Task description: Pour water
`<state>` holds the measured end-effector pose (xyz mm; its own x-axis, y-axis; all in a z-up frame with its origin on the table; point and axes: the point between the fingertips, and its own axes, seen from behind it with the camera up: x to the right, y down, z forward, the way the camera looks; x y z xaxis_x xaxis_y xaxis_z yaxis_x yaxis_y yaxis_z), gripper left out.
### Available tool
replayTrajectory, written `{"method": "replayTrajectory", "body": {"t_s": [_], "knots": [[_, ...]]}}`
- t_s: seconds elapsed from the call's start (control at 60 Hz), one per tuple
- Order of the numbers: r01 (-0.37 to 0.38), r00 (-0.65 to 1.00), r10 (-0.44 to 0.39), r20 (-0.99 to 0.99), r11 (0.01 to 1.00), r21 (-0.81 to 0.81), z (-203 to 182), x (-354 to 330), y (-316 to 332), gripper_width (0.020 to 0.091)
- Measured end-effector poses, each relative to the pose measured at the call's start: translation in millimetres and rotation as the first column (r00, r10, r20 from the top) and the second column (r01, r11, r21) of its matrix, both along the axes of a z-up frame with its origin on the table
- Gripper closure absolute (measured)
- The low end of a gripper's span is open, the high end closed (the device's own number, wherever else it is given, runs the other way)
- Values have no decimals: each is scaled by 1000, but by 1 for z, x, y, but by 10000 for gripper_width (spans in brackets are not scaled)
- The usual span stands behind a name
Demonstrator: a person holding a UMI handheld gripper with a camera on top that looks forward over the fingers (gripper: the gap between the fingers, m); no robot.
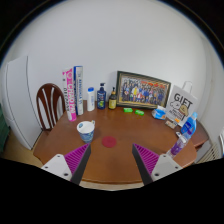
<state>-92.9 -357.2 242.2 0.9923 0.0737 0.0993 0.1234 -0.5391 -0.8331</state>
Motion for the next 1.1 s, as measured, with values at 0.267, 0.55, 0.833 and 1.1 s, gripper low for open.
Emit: {"method": "replayTrajectory", "body": {"t_s": [0.267,0.55,0.833,1.1], "knots": [[57,998,-57,-13,998,12,-26,86,-3,246],[132,991,-132,-6,990,50,-84,250,1,247],[154,987,-146,-66,979,135,-132,366,66,245],[135,986,-112,-126,973,189,-165,393,135,331]]}}
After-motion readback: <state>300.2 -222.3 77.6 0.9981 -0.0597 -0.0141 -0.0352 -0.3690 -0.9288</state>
